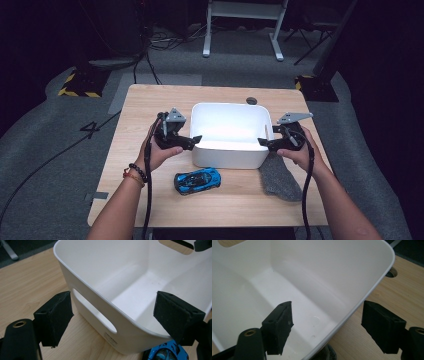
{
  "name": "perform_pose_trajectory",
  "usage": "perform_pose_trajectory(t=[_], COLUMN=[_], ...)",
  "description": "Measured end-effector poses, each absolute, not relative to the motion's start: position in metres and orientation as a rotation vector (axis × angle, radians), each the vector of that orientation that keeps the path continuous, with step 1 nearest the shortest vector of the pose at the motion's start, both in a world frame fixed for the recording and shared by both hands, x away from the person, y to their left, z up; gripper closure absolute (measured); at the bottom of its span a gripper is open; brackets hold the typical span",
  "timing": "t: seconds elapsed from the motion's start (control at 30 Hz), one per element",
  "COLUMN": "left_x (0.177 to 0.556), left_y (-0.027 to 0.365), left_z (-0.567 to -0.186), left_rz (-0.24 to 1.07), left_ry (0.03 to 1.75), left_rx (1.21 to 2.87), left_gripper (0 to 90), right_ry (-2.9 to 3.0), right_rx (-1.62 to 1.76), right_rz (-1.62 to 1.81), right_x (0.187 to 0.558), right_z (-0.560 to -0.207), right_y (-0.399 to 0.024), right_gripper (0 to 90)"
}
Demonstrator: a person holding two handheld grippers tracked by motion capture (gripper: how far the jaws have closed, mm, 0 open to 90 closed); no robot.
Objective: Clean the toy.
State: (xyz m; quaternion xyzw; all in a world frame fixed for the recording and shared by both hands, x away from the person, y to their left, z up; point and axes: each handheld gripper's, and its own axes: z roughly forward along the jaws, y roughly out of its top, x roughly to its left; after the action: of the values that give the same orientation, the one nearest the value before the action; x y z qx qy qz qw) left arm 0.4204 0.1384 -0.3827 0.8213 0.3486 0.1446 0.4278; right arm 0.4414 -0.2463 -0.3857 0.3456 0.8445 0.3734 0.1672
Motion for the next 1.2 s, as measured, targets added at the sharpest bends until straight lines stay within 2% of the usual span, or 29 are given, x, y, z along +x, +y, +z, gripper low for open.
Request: perform_pose_trajectory(t=[0.3,0.47,0.73,0.9,1.2], left_x=[0.387,0.368,0.350,0.345,0.342], left_y=[0.159,0.171,0.181,0.175,0.157], left_z=[-0.371,-0.380,-0.415,-0.441,-0.468], left_rz=[0.467,0.494,0.409,0.343,0.261], left_ry=[0.802,0.761,0.671,0.647,0.592], left_rx=[2.031,2.052,2.148,2.216,2.301], left_gripper=[15.7,15.7,15.7,15.9,15.9], right_ry=[2.335,2.306,2.296,2.291,2.399], right_rx=[0.924,0.915,0.910,0.903,0.891], right_rz=[1.145,1.173,1.191,1.173,1.129], right_x=[0.429,0.421,0.407,0.398,0.384], right_z=[-0.368,-0.364,-0.367,-0.372,-0.416], right_y=[-0.259,-0.270,-0.286,-0.293,-0.302], right_gripper=[24.5,24.2,22.6,22.5,22.6])
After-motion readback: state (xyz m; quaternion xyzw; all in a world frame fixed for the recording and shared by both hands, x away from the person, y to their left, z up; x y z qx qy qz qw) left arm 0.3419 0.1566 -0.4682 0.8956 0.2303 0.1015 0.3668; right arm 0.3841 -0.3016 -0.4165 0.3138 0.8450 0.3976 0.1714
